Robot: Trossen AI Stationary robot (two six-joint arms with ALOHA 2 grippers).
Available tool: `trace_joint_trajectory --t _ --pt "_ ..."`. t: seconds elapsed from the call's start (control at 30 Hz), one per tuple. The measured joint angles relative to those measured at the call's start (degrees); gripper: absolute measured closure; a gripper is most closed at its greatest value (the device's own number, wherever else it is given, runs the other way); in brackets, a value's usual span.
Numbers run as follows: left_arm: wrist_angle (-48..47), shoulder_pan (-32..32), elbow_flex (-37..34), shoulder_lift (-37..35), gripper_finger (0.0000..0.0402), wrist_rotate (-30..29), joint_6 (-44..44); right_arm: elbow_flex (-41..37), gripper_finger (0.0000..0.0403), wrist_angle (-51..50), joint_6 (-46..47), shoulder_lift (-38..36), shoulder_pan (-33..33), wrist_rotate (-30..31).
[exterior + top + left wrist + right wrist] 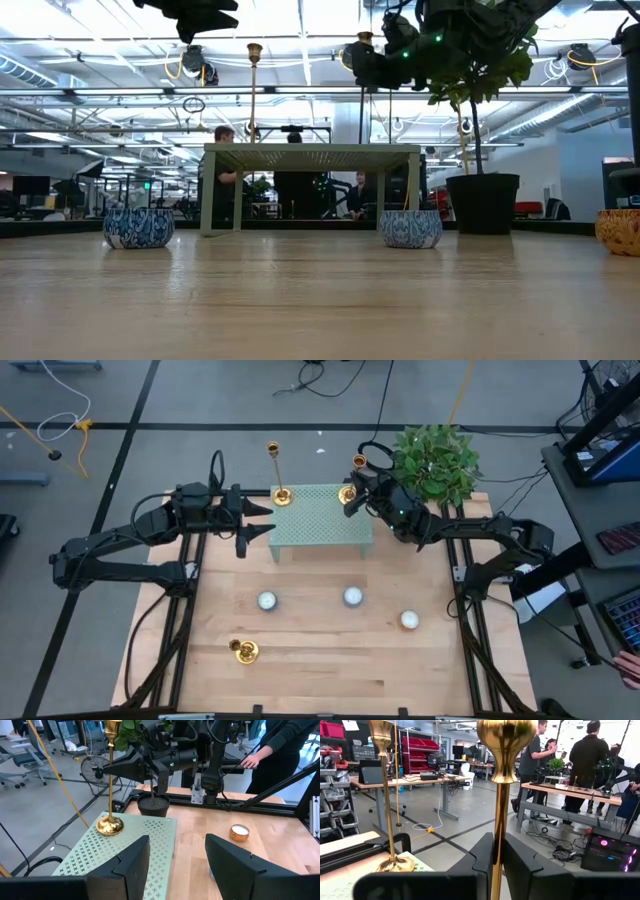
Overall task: Pick & Place candle stick holders
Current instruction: Put the right gold candle holder on the shelf
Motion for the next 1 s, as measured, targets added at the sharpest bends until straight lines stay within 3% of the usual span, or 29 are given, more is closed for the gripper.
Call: trace_joint_trajectory --t 0.7,1.0 --pt "0.4 0.0 0.0 0.0 0.0202 0.0 -0.2 0.0 0.0381 -1.0 6.6 -0.1 -1.6 -0.3" --pt "0.4 0.0 0.0 0.0 0.0202 0.0 -0.2 0.0 0.0346 -1.9 6.0 0.0 -1.9 -0.4"
